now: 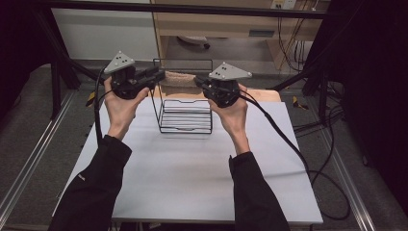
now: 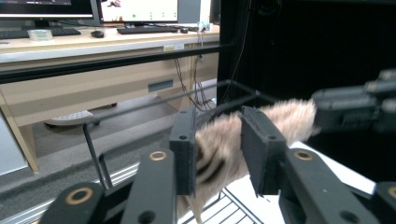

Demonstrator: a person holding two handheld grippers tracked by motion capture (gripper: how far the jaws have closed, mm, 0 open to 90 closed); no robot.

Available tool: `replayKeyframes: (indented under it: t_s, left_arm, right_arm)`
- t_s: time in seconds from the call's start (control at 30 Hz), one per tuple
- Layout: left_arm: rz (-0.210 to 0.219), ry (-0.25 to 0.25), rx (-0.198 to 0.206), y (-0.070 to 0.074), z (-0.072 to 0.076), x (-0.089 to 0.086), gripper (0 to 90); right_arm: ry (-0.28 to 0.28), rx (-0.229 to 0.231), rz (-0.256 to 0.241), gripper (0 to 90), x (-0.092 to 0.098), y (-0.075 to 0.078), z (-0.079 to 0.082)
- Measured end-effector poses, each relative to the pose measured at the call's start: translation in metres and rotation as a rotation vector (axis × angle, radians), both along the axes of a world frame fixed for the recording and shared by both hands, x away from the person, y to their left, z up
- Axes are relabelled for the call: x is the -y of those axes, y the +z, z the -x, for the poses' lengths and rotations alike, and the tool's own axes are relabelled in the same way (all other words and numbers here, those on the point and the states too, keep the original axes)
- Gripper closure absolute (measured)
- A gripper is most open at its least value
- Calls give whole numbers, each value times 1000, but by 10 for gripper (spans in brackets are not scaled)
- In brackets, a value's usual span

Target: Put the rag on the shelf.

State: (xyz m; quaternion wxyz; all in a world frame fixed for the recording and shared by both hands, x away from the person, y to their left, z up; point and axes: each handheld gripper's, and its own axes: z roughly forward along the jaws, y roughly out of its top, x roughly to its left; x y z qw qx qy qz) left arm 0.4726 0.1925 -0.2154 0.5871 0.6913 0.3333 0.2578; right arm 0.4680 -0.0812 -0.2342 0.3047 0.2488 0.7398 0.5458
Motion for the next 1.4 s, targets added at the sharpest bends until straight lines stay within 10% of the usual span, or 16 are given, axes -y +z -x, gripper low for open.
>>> replayKeyframes:
  t_s: [0.23, 0.6, 1.07, 1.4]
  left_arm:
    - [-49, -23, -47, 11, -8, 12, 754]
    - [-106, -88, -137, -13, -9, 13, 896]
    - [-134, -84, -131, -31, -9, 14, 899]
    - [-175, -85, -116, -47, -8, 11, 898]
  right_arm:
    - [4, 0, 16, 867, -2, -3, 2]
    - [23, -37, 35, 850, 1, -10, 2]
    - [50, -80, -13, 735, 2, -9, 6]
    - [-9, -203, 0, 900, 5, -26, -5]
